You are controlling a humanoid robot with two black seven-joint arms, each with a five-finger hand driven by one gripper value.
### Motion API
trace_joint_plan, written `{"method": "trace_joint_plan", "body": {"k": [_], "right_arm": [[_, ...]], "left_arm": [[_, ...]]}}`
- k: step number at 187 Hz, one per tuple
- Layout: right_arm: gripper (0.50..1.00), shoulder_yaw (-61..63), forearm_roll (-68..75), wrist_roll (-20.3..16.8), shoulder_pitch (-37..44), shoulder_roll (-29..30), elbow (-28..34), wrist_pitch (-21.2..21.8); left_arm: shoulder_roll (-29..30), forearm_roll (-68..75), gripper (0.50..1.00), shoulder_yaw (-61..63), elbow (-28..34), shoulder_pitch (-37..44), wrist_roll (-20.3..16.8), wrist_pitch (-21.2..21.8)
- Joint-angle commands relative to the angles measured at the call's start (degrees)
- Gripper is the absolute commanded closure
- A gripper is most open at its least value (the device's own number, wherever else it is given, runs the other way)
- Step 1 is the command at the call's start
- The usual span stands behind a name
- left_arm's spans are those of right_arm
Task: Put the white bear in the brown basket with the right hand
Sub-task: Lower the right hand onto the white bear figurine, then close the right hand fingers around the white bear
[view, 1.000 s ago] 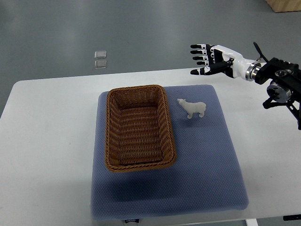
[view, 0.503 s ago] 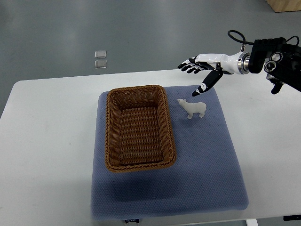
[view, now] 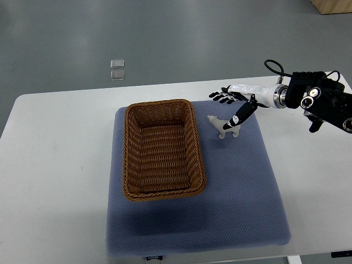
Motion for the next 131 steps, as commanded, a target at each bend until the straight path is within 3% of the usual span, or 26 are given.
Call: {"method": "trace_joint_plan", "body": {"k": [1,51,79,131], "right_arm": [[0.587,0.0,-0.82,0.02,-0.84,0.21,-0.29,-1.12],[0.593,-0.09,-2.93,0.11,-2.42,1.44,-0.91,-2.88],[0.634,-0.09,-3.02,0.11,-2.95,1.44,-1.52,-3.76],[0.638,-0.35,-3.02,0.29,-3.56,1.88,-1.96,-4.11]], "left_arm": [[0.0,0.01,0.5,0.0,0.01,0.0,0.0,0.07],[0.0,0.01,0.5,0.09,0.01,-0.01,0.0,-0.01],[0.0,0.01,0.5,0.18,0.01,0.08,0.0,-0.01],[0.0,0.01,0.5,0.18,-0.17,-0.01,0.0,-0.01]]}}
